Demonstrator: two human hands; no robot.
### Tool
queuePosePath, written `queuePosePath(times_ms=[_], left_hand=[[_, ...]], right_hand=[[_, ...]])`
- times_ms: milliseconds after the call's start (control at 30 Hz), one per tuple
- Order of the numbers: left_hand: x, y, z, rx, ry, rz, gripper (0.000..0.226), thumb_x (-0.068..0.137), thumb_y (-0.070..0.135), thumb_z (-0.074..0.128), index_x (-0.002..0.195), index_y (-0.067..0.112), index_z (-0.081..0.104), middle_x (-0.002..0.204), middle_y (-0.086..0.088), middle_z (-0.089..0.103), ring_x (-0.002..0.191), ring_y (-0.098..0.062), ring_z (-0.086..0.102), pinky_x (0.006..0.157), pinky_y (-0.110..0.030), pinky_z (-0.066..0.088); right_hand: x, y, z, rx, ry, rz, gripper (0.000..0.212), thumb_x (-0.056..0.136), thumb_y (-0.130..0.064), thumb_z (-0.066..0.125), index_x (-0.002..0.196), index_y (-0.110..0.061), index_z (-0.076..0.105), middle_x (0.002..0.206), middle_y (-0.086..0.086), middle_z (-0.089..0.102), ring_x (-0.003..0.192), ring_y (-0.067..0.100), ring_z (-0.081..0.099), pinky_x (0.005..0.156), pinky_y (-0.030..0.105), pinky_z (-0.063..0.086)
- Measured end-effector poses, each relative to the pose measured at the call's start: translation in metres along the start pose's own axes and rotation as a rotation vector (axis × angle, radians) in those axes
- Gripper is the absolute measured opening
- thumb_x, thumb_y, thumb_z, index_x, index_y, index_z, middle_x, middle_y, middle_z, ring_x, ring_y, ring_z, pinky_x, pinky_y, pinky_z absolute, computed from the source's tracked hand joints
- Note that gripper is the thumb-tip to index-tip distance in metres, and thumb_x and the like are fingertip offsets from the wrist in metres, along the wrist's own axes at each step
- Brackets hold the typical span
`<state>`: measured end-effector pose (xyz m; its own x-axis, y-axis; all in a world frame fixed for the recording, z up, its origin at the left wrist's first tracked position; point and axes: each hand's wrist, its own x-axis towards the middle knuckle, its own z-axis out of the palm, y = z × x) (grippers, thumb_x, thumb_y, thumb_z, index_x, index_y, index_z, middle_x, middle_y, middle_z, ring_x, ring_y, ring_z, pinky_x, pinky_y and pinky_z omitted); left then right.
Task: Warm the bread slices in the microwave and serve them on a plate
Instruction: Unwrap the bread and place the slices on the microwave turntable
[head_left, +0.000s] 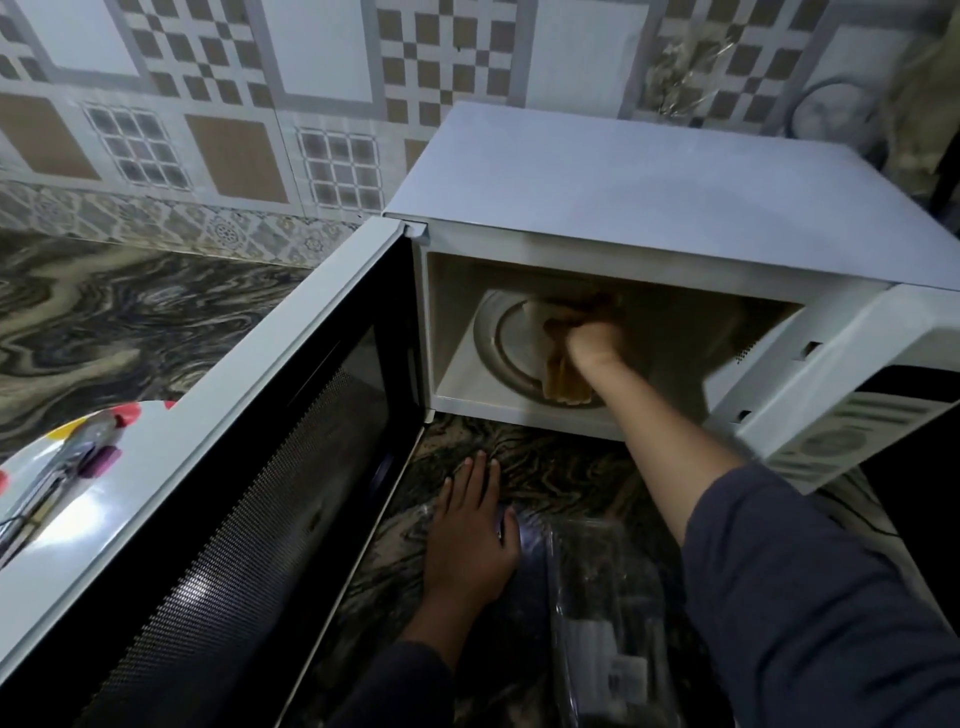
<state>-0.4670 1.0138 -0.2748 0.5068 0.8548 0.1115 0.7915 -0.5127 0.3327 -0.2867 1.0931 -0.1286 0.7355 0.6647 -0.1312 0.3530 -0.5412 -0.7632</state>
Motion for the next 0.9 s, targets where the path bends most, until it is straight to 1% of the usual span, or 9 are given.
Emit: queuePosePath(times_ms=[100,200,333,400,567,667,733,800,900], left_hand=[[0.0,0.0,-0.001,0.006,-0.003,-0.002,0.057,0.083,0.04,0.038,0.132,0.014,0.052,0.14,-0.004,0.05,0.131,-0.016,0.045,0.109,-0.027,0.017],[0.0,0.002,-0.003,0.01,-0.003,-0.003,0.057,0.082,0.041,0.038,0.129,0.014,0.055,0.137,-0.004,0.053,0.128,-0.017,0.048,0.107,-0.028,0.017],[0.0,0.002,-0.004,0.002,-0.005,-0.002,0.057,0.081,0.041,0.038,0.128,0.014,0.056,0.136,-0.004,0.053,0.128,-0.017,0.048,0.107,-0.028,0.019],[-0.001,0.002,-0.003,-0.011,-0.008,-0.001,0.057,0.081,0.04,0.039,0.128,0.014,0.056,0.136,-0.005,0.053,0.128,-0.017,0.048,0.107,-0.028,0.019],[-0.001,0.002,-0.003,-0.036,-0.013,0.001,0.056,0.081,0.04,0.041,0.128,0.014,0.056,0.138,-0.004,0.052,0.129,-0.015,0.046,0.11,-0.025,0.014],[0.0,0.001,-0.002,-0.045,-0.026,0.01,0.056,0.08,0.04,0.042,0.127,0.015,0.057,0.137,-0.003,0.053,0.128,-0.014,0.048,0.109,-0.026,0.016],[0.0,0.0,0.0,-0.047,-0.016,0.015,0.055,0.079,0.04,0.043,0.127,0.015,0.058,0.137,-0.003,0.053,0.128,-0.014,0.048,0.107,-0.027,0.02],[0.0,-0.001,0.001,-0.052,-0.001,0.018,0.055,0.079,0.04,0.043,0.127,0.016,0.058,0.137,-0.002,0.053,0.129,-0.015,0.047,0.107,-0.027,0.021],[0.0,-0.001,0.001,-0.041,-0.009,0.017,0.056,0.079,0.041,0.043,0.127,0.016,0.057,0.137,-0.002,0.053,0.128,-0.015,0.048,0.107,-0.027,0.021]], right_hand=[[-0.007,0.005,-0.016,-0.087,-0.004,0.058,0.047,0.085,-0.04,0.058,0.124,-0.013,0.053,0.127,0.013,0.056,0.114,0.031,0.056,0.098,0.037,0.046],[-0.009,0.012,-0.032,-0.234,0.068,0.034,0.057,0.077,-0.047,0.059,0.127,-0.02,0.051,0.125,0.01,0.054,0.116,0.031,0.055,0.094,0.035,0.047],[-0.009,0.01,-0.035,-0.214,-0.02,0.077,0.037,0.083,-0.044,0.06,0.105,-0.014,0.063,0.098,0.006,0.061,0.091,0.025,0.061,0.074,0.028,0.045],[-0.008,0.005,-0.029,-0.143,-0.03,0.075,0.029,0.085,-0.041,0.06,0.099,-0.015,0.062,0.093,0.006,0.062,0.078,0.022,0.058,0.071,0.027,0.044],[0.003,-0.009,-0.003,-0.089,0.011,-0.009,0.048,0.079,-0.051,0.059,0.115,-0.019,0.057,0.116,0.007,0.06,0.107,0.027,0.057,0.088,0.032,0.042],[0.016,-0.009,0.006,-0.163,0.095,-0.111,0.056,0.062,-0.06,0.056,0.105,-0.024,0.063,0.11,0.002,0.063,0.107,0.02,0.056,0.091,0.032,0.043],[0.02,-0.011,0.011,-0.164,0.051,-0.119,0.058,0.073,-0.053,0.059,0.119,-0.017,0.058,0.123,0.009,0.058,0.117,0.025,0.052,0.097,0.034,0.041],[0.023,-0.014,0.014,-0.167,-0.025,-0.103,0.054,0.085,-0.042,0.058,0.129,-0.011,0.049,0.128,0.014,0.053,0.117,0.029,0.051,0.094,0.033,0.04],[0.025,-0.013,0.02,-0.209,-0.031,-0.133,0.046,0.088,-0.04,0.054,0.124,-0.011,0.049,0.119,0.014,0.057,0.104,0.028,0.056,0.081,0.03,0.043]])
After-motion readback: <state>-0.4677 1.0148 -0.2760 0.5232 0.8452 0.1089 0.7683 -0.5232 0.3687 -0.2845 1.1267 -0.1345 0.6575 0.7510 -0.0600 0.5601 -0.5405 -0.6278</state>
